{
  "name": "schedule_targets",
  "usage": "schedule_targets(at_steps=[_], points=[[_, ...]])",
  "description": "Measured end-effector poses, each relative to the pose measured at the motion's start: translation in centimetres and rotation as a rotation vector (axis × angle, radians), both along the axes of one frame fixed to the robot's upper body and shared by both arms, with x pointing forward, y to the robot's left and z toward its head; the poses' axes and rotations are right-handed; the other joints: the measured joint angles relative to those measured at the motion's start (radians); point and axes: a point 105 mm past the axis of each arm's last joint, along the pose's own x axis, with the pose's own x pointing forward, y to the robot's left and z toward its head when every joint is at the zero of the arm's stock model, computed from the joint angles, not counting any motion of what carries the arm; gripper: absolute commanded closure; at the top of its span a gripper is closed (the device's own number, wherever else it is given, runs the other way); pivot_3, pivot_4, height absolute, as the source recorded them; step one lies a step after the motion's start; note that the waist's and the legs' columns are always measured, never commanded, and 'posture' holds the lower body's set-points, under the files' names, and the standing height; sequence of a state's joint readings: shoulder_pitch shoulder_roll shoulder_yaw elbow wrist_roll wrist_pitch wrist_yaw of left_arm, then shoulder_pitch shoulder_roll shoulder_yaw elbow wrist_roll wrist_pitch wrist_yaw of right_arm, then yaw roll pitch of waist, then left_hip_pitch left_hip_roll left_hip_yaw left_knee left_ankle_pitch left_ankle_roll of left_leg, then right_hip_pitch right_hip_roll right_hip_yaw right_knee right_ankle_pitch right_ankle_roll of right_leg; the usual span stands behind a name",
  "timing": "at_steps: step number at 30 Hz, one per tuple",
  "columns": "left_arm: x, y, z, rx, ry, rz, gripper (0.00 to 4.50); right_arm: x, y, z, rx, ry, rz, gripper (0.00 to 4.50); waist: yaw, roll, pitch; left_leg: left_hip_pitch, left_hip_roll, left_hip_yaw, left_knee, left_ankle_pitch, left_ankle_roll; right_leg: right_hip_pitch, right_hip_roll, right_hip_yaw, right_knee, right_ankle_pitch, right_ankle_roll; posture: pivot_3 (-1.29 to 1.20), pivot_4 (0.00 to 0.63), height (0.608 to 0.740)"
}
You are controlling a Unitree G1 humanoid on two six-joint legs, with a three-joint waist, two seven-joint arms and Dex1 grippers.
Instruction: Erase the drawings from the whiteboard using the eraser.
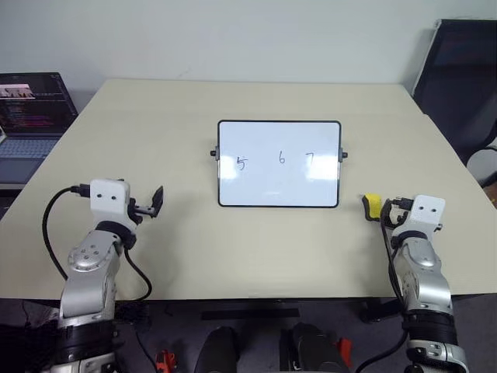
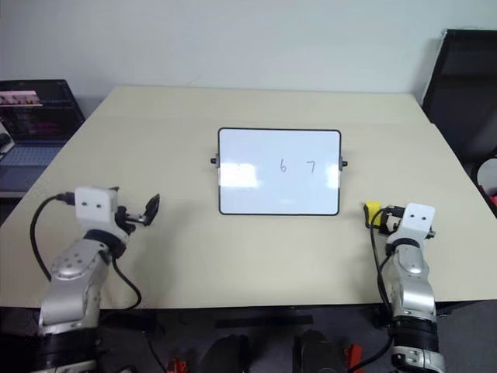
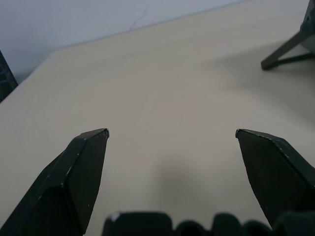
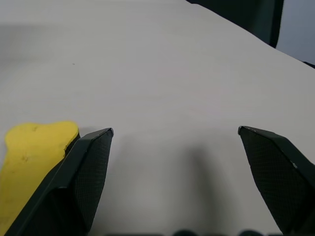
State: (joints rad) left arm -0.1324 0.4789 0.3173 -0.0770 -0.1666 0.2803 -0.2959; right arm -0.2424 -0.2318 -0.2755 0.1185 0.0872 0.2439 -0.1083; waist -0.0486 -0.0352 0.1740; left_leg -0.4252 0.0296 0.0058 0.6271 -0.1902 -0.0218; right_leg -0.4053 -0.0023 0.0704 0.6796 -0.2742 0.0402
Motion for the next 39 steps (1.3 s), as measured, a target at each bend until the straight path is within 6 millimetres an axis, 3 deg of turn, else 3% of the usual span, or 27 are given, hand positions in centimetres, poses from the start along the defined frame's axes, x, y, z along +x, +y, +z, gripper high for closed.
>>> schedule_targets(at_steps=[6,18,23,28,34,39], points=[[0.3,-0.5,0.9,-0.008,-0.024,-0.016,0.0,0.3,0.7,0.0,-0.002,0.001,0.022,0.03,0.001,0.0,0.0,0.0,-0.001,0.001,0.0,0.0,0.0,0.0,0.0,0.001,-0.001,0.0,0.0,0.0,0.15,0.74],[1.4,-0.7,1.7,-0.031,-0.065,-0.015,0.0,-0.4,-0.2,-0.2,0.007,-0.002,-0.025,0.03,0.001,-0.001,-0.001,0.0,-0.001,0.001,0.0,0.0,0.0,0.0,0.0,0.0,-0.001,0.0,0.0,0.0,0.15,0.74],[2.1,-2.5,1.6,-0.066,-0.096,-0.047,0.0,-0.1,-0.9,0.3,-0.002,-0.014,-0.042,0.03,0.001,-0.001,0.0,0.0,-0.001,0.002,0.0,0.0,0.0,0.0,0.0,0.001,-0.001,0.0,0.0,0.0,0.15,0.74],[2.0,-2.4,1.4,-0.067,-0.108,-0.043,0.0,0.1,-1.7,1.2,-0.038,-0.023,-0.028,0.03,-0.003,-0.001,0.0,0.0,-0.001,0.002,-0.001,0.0,0.0,0.0,0.001,0.001,-0.001,0.0,0.0,0.0,0.15,0.74],[2.0,-1.9,0.1,-0.079,-0.082,-0.025,0.0,-0.4,-4.2,3.0,-0.08,-0.05,-0.069,0.03,0.001,-0.001,0.0,0.0,-0.001,0.002,0.0,0.0,0.0,0.0,0.001,0.001,-0.001,0.0,0.0,0.0,0.15,0.74],[2.6,-1.9,0.5,-0.086,-0.094,-0.026,0.0,-0.5,-4.5,3.1,-0.075,-0.051,-0.081,0.03,0.001,-0.001,0.0,0.0,-0.001,0.002,0.0,0.0,0.0,0.0,0.001,0.001,-0.001,0.0,0.0,0.0,0.15,0.74]])
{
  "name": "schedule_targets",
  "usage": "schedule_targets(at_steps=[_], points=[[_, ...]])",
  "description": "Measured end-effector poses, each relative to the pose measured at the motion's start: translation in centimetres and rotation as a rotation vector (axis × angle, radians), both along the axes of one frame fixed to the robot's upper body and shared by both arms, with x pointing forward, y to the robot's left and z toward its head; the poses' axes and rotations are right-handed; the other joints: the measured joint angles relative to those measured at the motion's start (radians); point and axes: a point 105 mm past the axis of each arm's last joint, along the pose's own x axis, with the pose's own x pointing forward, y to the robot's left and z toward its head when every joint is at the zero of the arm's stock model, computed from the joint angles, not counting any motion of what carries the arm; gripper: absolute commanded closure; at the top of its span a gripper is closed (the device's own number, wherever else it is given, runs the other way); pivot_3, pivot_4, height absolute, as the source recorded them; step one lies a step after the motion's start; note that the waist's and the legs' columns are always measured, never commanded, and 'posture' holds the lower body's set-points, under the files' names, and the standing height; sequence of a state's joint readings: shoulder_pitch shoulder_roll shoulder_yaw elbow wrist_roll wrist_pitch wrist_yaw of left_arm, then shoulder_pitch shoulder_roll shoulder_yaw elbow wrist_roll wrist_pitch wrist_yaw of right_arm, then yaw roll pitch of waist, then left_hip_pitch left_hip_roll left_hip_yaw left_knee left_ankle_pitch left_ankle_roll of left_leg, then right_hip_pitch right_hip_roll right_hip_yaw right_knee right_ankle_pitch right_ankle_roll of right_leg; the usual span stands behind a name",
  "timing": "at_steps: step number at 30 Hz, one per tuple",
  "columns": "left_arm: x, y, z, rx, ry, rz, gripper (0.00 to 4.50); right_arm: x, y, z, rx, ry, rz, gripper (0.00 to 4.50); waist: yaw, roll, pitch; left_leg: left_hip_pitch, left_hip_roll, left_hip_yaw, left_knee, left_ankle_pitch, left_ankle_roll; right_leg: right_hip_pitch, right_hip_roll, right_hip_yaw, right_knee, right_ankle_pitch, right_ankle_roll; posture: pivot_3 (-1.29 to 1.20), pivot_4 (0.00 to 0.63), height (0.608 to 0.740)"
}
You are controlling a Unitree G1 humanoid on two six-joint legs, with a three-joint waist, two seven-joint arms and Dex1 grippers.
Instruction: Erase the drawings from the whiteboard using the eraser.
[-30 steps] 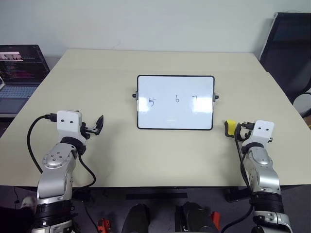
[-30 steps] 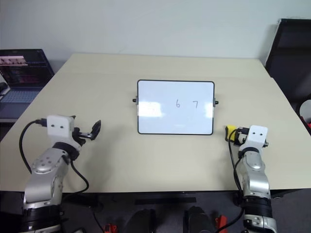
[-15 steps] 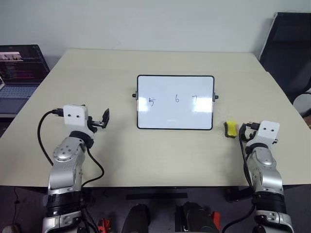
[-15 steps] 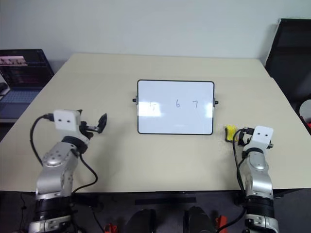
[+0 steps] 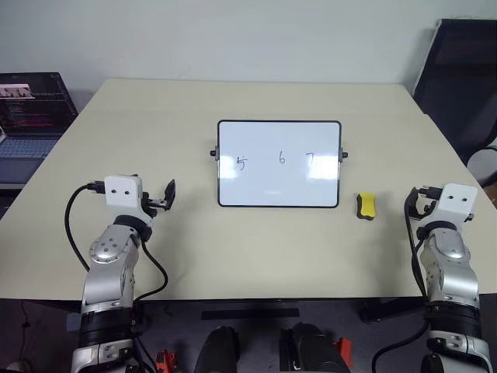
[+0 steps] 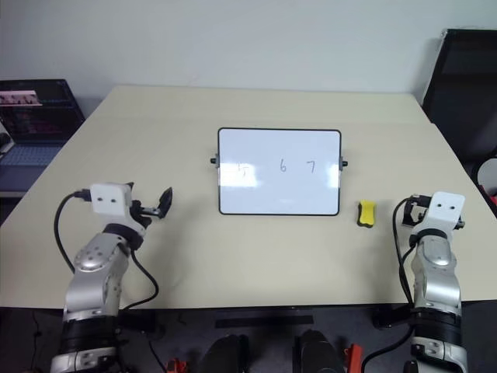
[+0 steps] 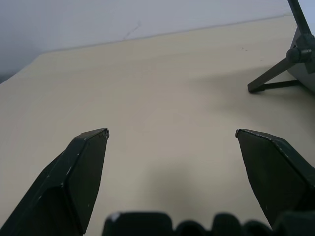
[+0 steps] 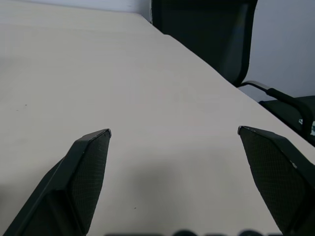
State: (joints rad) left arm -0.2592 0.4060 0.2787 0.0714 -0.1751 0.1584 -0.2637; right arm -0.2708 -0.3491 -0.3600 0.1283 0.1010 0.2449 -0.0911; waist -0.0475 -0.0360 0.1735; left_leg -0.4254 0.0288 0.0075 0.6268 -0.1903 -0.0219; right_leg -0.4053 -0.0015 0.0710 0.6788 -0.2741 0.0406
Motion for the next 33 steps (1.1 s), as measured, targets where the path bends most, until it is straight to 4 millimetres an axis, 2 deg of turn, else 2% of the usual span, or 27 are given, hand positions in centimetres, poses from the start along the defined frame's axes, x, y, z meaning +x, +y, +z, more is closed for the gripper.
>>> schedule_targets(at_steps=[3,5,8,10,12,15,20,25,30,33], points=[[0.6,-0.8,0.8,0.005,-0.026,-0.038,0.0,-0.2,0.6,-0.1,0.012,0.016,0.014,0.03,0.001,0.0,0.0,0.0,0.0,0.0,0.0,0.0,0.0,0.0,0.0,0.0,0.0,0.0,0.0,0.0,0.15,0.74],[0.8,-2.3,1.3,-0.023,-0.038,-0.114,0.0,-0.4,1.2,-0.1,0.038,0.04,0.035,0.03,0.002,0.0,0.0,0.0,0.0,0.0,0.0,0.0,0.0,0.0,0.0,0.0,0.0,0.0,0.0,0.0,0.15,0.74],[1.1,-5.6,3.2,-0.09,-0.069,-0.285,0.0,-0.8,2.3,0.3,0.09,0.082,0.083,0.03,0.006,0.0,0.0,-0.001,0.0,-0.001,0.001,0.0,0.0,0.0,0.0,-0.001,0.0,0.0,0.0,0.0,0.15,0.74],[0.9,-7.9,5.0,-0.101,-0.097,-0.417,0.0,-1.1,3.2,0.4,0.131,0.122,0.118,0.03,0.007,0.0,0.0,-0.001,0.0,-0.001,0.0,0.0,0.0,0.0,0.0,-0.001,0.0,0.0,0.0,0.0,0.15,0.74],[0.6,-10.3,5.9,-0.084,-0.1,-0.543,0.0,-1.4,4.1,0.3,0.172,0.165,0.147,0.03,0.006,0.0,0.0,-0.001,0.0,-0.001,0.0,0.0,0.0,0.0,0.0,0.0,0.0,0.0,0.0,0.0,0.15,0.74],[-0.2,-13.8,4.2,-0.041,-0.019,-0.743,0.0,-1.6,5.7,0.0,0.245,0.244,0.195,0.03,0.003,0.0,0.0,-0.001,0.0,-0.001,0.0,0.0,0.0,0.0,0.001,0.0,0.0,0.0,0.0,0.0,0.15,0.74],[-2.3,-17.6,1.6,0.01,0.093,-1.006,0.0,-0.9,7.9,1.0,0.307,0.29,0.258,0.03,-0.002,0.001,0.0,-0.001,0.0,-0.001,0.0,0.0,0.0,0.0,0.001,0.0,0.0,0.0,0.0,0.0,0.15,0.74],[-3.3,-18.6,0.3,0.047,0.153,-1.129,0.0,-0.8,8.6,1.0,0.329,0.33,0.265,0.03,-0.001,0.001,0.0,-0.002,0.0,-0.002,0.0,0.0,0.0,-0.001,0.001,-0.001,-0.001,0.0,0.0,0.0,0.15,0.74],[-4.2,-19.8,-2.3,0.134,0.235,-1.237,0.0,-0.6,9.2,0.7,0.336,0.356,0.271,0.03,-0.001,0.001,0.0,-0.002,0.0,-0.002,0.0,0.0,0.0,-0.001,0.001,-0.001,-0.001,0.0,0.0,0.0,0.15,0.74],[-4.1,-20.0,-2.5,0.145,0.22,-1.239,0.0,-0.6,9.4,0.1,0.356,0.372,0.269,0.03,-0.002,0.001,0.0,-0.002,0.0,-0.002,0.0,0.0,0.0,-0.001,0.001,-0.001,-0.001,0.0,0.0,0.0,0.15,0.74]])
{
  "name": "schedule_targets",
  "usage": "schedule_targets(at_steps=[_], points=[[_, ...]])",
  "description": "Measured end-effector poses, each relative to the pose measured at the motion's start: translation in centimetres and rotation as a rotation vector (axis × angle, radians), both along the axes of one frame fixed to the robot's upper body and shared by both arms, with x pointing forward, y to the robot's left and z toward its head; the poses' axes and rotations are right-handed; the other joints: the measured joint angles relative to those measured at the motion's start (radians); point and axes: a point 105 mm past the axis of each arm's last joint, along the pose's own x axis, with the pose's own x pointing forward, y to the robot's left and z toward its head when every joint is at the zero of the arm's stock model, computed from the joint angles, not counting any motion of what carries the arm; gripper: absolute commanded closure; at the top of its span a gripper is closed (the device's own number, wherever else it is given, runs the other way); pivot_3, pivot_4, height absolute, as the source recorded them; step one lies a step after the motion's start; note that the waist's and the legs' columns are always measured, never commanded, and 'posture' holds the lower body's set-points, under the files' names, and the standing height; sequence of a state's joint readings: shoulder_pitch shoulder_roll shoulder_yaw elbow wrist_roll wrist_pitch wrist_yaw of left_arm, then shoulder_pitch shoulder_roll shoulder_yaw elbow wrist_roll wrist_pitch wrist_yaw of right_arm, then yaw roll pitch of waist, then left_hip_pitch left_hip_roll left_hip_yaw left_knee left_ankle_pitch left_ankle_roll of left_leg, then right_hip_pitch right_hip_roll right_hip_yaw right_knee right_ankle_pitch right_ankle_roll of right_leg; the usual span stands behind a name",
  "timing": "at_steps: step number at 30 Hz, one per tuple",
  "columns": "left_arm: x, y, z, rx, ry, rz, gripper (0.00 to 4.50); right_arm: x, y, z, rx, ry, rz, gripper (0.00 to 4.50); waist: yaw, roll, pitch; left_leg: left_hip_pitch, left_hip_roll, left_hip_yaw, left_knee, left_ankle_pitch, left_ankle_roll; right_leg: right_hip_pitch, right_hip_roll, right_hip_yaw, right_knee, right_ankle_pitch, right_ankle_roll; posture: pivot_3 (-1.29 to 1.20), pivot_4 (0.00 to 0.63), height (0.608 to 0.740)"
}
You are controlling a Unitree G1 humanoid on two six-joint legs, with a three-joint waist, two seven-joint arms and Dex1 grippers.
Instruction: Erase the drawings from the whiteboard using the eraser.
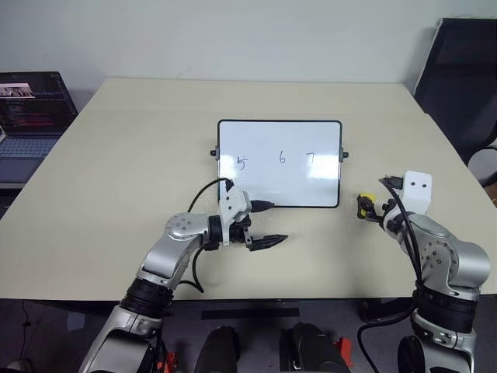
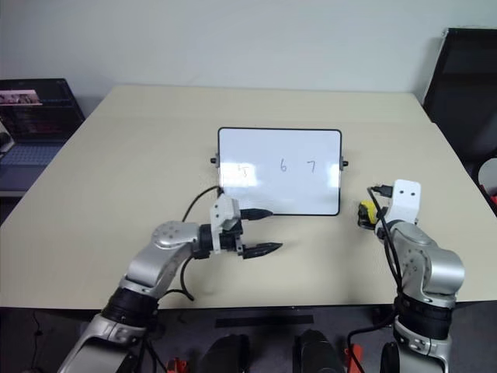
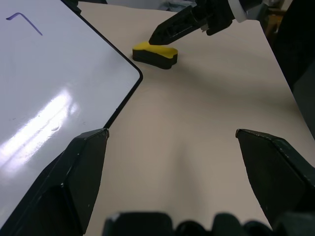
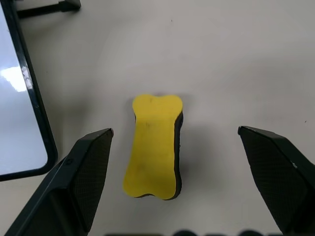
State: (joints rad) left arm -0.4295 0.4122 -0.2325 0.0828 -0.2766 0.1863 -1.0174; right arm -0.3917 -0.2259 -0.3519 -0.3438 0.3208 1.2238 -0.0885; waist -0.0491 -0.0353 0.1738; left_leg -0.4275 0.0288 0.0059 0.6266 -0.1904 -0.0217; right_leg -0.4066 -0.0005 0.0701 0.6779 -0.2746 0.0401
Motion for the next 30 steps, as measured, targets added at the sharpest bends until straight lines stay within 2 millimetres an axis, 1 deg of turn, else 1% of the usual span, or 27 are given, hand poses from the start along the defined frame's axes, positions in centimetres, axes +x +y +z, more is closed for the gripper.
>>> schedule_targets(at_steps=[4,11,17,20,23,30], points=[[0.1,-0.2,0.2,0.002,-0.025,-0.002,0.0,0.3,0.3,-0.4,0.018,0.014,0.003,0.03,-0.001,0.0,0.0,0.0,0.0,0.0,0.0,0.0,0.0,0.0,0.0,0.0,0.0,0.0,0.0,0.0,0.15,0.74],[0.1,0.0,-0.1,0.018,-0.045,0.008,0.0,0.8,0.7,-1.2,0.035,0.039,0.0,0.03,-0.001,0.0,0.0,0.0,0.0,0.0,0.0,0.0,0.0,0.0,0.0,0.0,0.0,0.0,0.0,0.0,0.15,0.74],[0.2,0.2,-0.3,0.024,-0.047,0.029,0.0,1.6,1.1,-0.6,0.039,0.014,0.013,0.03,-0.002,0.0,0.0,0.0,0.0,0.0,0.0,0.0,0.0,0.0,0.0,0.0,0.0,0.0,0.0,0.0,0.15,0.74],[0.1,0.4,-0.7,0.027,-0.036,0.036,0.0,1.9,0.9,-1.0,0.042,0.018,-0.001,0.03,-0.002,0.0,0.0,-0.001,0.0,0.0,0.0,0.0,0.0,0.0,0.0,0.0,0.0,0.0,0.0,0.0,0.15,0.74],[0.1,0.4,-0.6,0.027,-0.04,0.04,0.0,2.1,0.7,-1.3,0.046,0.019,-0.011,0.03,-0.002,0.0,0.0,-0.001,0.0,0.0,0.0,0.0,0.0,0.0,0.0,0.0,0.0,0.0,0.0,0.0,0.15,0.74],[0.2,0.5,-0.5,0.026,-0.045,0.054,0.0,2.1,0.1,-1.2,0.045,0.004,-0.037,0.03,-0.002,0.0,0.0,-0.001,0.0,0.0,0.0,0.0,0.0,0.0,0.0,0.0,0.0,0.0,0.0,0.0,0.15,0.74]])
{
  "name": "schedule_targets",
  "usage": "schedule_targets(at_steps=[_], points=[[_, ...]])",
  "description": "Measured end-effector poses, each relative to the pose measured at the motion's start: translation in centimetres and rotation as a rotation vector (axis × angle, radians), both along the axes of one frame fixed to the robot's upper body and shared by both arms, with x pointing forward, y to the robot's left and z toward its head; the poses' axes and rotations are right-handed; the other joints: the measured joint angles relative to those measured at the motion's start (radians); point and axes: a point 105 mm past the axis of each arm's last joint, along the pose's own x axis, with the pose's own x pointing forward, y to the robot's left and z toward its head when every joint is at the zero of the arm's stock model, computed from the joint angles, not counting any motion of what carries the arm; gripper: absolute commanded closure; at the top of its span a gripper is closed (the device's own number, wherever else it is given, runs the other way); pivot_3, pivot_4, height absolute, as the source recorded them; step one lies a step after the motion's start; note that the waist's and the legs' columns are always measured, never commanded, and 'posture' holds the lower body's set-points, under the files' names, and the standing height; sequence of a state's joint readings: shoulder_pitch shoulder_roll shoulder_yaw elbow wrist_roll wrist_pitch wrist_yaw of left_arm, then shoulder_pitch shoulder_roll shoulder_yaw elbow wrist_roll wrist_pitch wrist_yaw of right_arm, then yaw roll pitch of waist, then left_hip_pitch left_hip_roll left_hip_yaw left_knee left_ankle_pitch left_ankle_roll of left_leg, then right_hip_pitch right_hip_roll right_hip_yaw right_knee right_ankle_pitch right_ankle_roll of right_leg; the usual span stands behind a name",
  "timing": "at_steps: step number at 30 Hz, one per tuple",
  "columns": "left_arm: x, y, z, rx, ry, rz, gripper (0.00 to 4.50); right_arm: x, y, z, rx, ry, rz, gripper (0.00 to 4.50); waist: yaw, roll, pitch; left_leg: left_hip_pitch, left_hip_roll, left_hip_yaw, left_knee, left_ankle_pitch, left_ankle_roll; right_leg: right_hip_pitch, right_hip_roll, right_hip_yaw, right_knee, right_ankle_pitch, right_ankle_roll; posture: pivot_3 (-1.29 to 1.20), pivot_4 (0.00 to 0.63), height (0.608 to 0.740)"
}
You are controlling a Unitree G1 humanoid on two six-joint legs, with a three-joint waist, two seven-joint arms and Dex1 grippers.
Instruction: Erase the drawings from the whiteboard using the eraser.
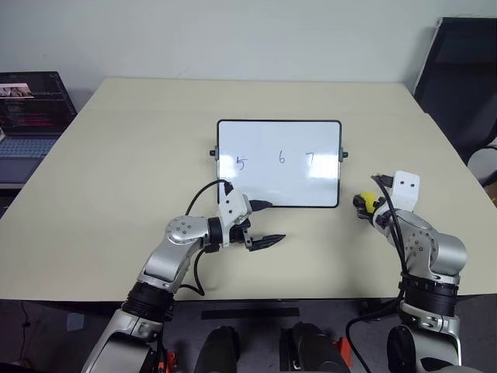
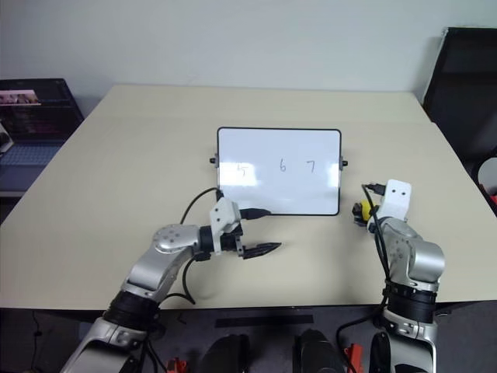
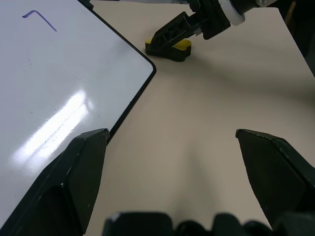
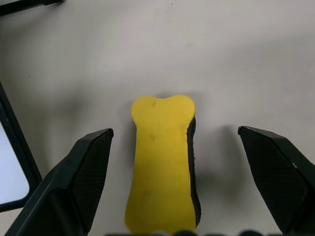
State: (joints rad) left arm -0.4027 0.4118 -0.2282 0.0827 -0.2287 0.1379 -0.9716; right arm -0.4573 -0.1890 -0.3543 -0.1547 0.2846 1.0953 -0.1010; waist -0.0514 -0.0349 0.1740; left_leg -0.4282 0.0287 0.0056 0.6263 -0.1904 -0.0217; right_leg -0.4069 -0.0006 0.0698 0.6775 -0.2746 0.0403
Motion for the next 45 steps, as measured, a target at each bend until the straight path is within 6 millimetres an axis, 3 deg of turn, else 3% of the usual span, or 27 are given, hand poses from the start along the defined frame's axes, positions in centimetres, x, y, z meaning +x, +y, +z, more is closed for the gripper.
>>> schedule_targets(at_steps=[5,6,9,15,17,28,31,34,36,39,45], points=[[0.0,0.0,0.0,0.0,0.0,0.001,0.0,-0.1,-0.4,-0.1,-0.002,-0.007,-0.024,0.03,0.0,0.0,0.0,0.0,0.0,0.0,0.0,0.0,0.0,0.0,0.0,0.0,0.0,0.0,0.0,0.0,0.15,0.74],[0.0,0.0,0.0,0.0,0.0,0.001,0.0,-0.1,-0.4,-0.1,0.0,-0.006,-0.027,0.2,0.0,0.0,0.0,0.0,0.0,0.0,0.0,0.0,0.0,0.0,0.0,0.0,0.0,0.0,0.0,0.0,0.15,0.74],[0.0,0.0,0.0,0.0,-0.001,0.001,0.0,-0.1,-0.4,-0.3,0.014,-0.002,-0.039,0.94,0.0,0.0,0.0,0.0,0.0,0.0,0.0,0.0,0.0,0.0,0.0,0.0,0.0,0.0,0.0,0.0,0.15,0.74],[0.1,0.1,0.1,0.003,-0.003,0.004,0.0,-0.2,-0.1,-0.6,0.067,-0.004,-0.053,3.13,0.0,0.0,0.0,0.0,0.0,0.0,0.0,0.0,0.0,0.0,0.0,0.0,0.0,0.0,0.0,0.0,0.15,0.74],[0.1,0.2,0.1,0.003,-0.005,0.005,0.0,-0.2,-0.1,-0.5,0.069,-0.006,-0.056,3.49,0.0,0.0,0.0,0.0,0.0,0.0,0.0,0.0,0.0,0.0,0.0,0.0,0.0,0.0,0.0,0.0,0.15,0.74],[0.4,0.8,0.4,-0.009,-0.022,0.039,0.0,0.0,-0.8,0.1,0.004,-0.023,-0.062,3.49,-0.002,0.0,0.0,0.0,0.0,0.0,0.0,0.0,0.0,0.0,0.0,0.0,0.0,0.0,0.0,0.0,0.15,0.74],[0.8,1.0,0.7,-0.022,-0.03,0.079,0.0,0.6,-1.5,1.9,-0.109,-0.108,-0.058,3.49,-0.002,0.001,0.0,0.0,0.0,0.0,0.0,0.0,0.0,0.0,0.0,0.0,0.0,0.0,0.0,0.0,0.15,0.74],[2.0,1.3,1.5,-0.103,-0.04,0.191,0.0,1.5,-1.6,5.6,-0.318,-0.28,-0.015,3.49,-0.002,0.002,0.001,-0.001,0.0,0.0,0.0,0.0,0.0,-0.001,0.0,0.0,-0.001,0.0,0.0,0.0,0.15,0.74],[2.5,1.5,1.8,-0.128,-0.051,0.249,0.0,2.0,-1.0,7.8,-0.374,-0.388,0.012,3.49,-0.004,0.002,0.001,-0.001,0.0,0.0,0.0,0.0,0.0,-0.001,0.0,0.0,-0.001,0.0,0.0,0.0,0.15,0.74],[3.2,1.3,2.0,-0.153,-0.068,0.328,0.0,2.4,0.5,9.4,-0.392,-0.494,0.068,3.49,-0.002,0.002,0.001,-0.001,0.0,0.0,0.0,0.0,0.0,-0.001,0.0,0.0,-0.001,0.0,0.0,0.0,0.15,0.74],[4.5,1.0,2.5,-0.17,-0.114,0.424,0.0,3.7,3.2,8.7,-0.33,-0.519,0.162,3.49,-0.001,0.002,0.001,-0.002,-0.001,0.0,0.0,0.0,0.0,-0.001,0.0,0.0,-0.001,0.0,0.001,0.0,0.15,0.74]])
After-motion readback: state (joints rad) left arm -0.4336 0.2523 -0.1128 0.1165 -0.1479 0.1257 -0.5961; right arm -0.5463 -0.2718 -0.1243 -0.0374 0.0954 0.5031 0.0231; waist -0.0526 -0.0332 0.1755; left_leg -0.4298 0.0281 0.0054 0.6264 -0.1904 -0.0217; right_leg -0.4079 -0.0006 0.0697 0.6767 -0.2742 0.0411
